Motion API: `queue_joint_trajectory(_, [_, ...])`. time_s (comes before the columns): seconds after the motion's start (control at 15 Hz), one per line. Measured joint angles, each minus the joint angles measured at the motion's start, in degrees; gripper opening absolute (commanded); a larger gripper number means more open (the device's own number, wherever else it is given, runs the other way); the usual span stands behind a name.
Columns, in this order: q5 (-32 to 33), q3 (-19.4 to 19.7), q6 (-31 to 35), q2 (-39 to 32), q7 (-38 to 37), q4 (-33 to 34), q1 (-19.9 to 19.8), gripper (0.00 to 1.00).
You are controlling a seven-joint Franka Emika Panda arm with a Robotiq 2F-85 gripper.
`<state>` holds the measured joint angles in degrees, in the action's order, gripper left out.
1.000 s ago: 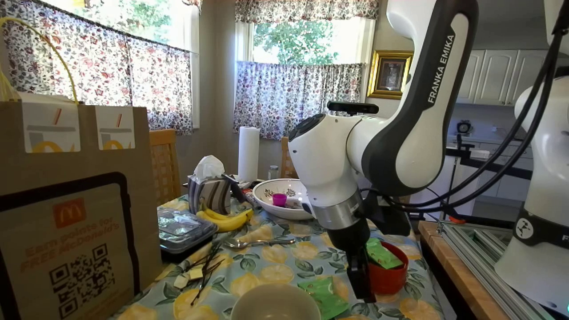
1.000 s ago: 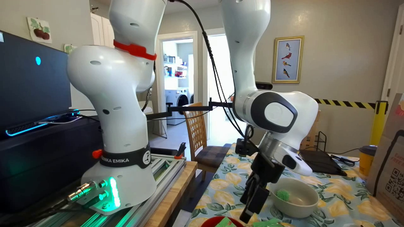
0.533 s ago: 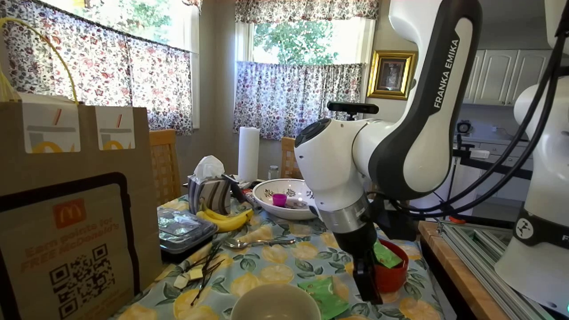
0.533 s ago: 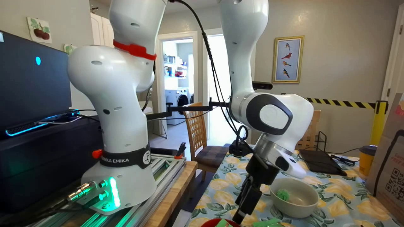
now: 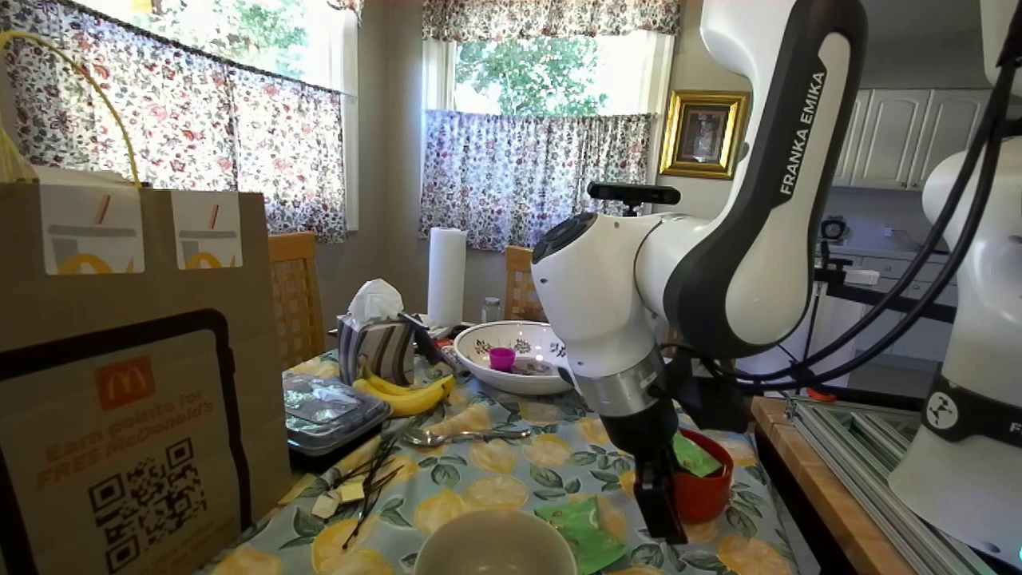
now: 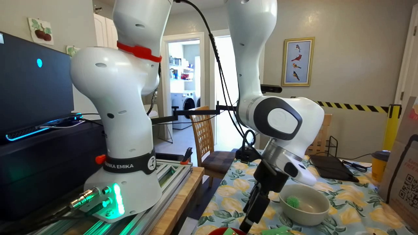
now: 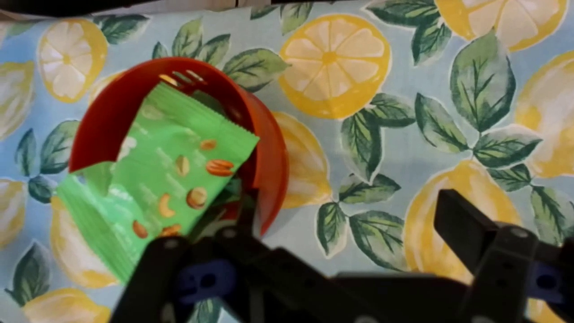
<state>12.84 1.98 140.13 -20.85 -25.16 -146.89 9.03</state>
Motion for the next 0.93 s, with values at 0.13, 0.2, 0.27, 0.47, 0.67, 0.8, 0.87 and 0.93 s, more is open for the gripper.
queue_joint_trajectory(0.13, [0.0,0.3,0.0,0.1,-0.4,-0.2,0.1,1.0])
queue_joint_trajectory(0.2, [0.0,0.4,0.0,0.1,-0.5,-0.3,0.2,1.0])
queue_joint_trajectory(0.27, [0.0,0.6,0.0,0.2,-0.6,-0.5,0.2,1.0])
queue_joint_trajectory(0.47, [0.0,1.0,1.1,1.4,-0.6,-1.3,0.2,1.0])
queue_joint_trajectory(0.67, [0.3,1.6,2.8,3.5,-0.6,-2.4,0.2,1.0])
queue_joint_trajectory(0.8, [0.6,1.8,3.1,4.5,-0.6,-3.1,0.2,1.0])
queue_joint_trajectory(0.87, [0.9,1.9,3.1,4.7,-0.7,-3.3,0.2,1.0])
queue_joint_trajectory(0.93, [1.1,2.0,3.1,4.7,-0.7,-3.5,0.2,1.0])
